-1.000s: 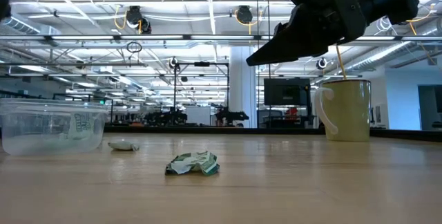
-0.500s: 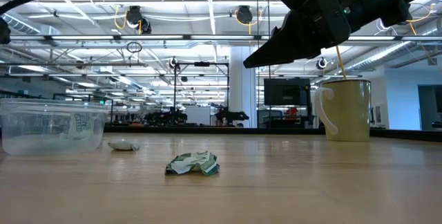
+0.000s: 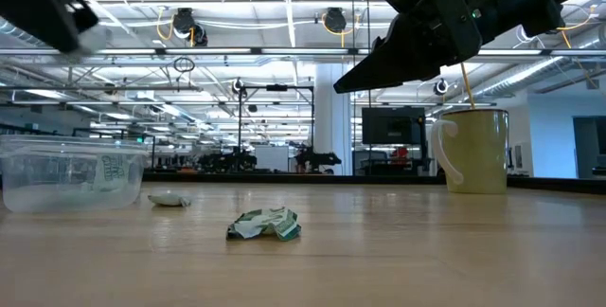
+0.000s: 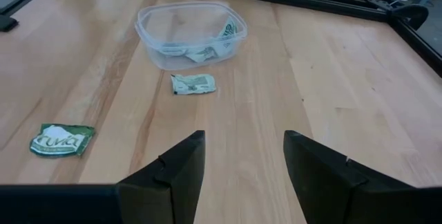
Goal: Pick and place Stevia / Truvia into bins
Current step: Put the green stevia packet into the transparent bin
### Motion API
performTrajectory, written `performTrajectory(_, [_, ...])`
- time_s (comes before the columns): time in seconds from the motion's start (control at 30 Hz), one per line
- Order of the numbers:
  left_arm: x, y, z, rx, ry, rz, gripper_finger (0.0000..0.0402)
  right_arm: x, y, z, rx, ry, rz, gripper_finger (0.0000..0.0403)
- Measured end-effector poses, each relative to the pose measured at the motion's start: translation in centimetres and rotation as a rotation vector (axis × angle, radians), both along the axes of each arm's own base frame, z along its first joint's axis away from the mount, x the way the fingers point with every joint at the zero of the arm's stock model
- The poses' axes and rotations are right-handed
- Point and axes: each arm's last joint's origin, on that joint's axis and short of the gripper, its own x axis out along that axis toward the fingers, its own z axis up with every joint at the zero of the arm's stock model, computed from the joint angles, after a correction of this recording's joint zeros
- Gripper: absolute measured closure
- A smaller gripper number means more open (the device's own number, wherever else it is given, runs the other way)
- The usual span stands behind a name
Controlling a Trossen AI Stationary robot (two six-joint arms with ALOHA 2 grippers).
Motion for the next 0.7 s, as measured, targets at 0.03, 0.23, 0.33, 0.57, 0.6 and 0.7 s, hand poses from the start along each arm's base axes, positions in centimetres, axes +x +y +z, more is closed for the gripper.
performTrajectory(0.03, [0.2, 0.6, -0.1, 0.02, 0.023, 0.011, 0.0399, 0.0, 0.0, 0.0, 0.0, 0.0, 0.0, 0.0215])
performTrajectory(0.23, [1.4, 3.0, -2.1, 0.014, 0.248, 0.087, 0.0391, 0.0, 0.0, -0.1, -0.002, 0.008, 0.001, 0.0213])
performTrajectory(0.33, [1.8, 3.3, -2.5, 0.021, 0.268, 0.089, 0.0378, -0.1, 0.1, -0.2, -0.002, 0.02, 0.005, 0.0213])
performTrajectory(0.57, [2.0, 3.8, -2.6, 0.052, 0.277, 0.062, 0.0312, -0.7, 1.9, -0.2, -0.03, 0.029, 0.077, 0.0211])
performTrajectory(0.6, [2.1, 3.8, -2.5, 0.057, 0.275, 0.051, 0.0301, -1.0, 2.3, 0.0, -0.032, 0.033, 0.094, 0.0211])
performTrajectory(0.7, [2.4, 3.6, -2.4, 0.059, 0.242, 0.016, 0.0276, -1.9, 4.0, 1.0, -0.009, 0.097, 0.116, 0.0211])
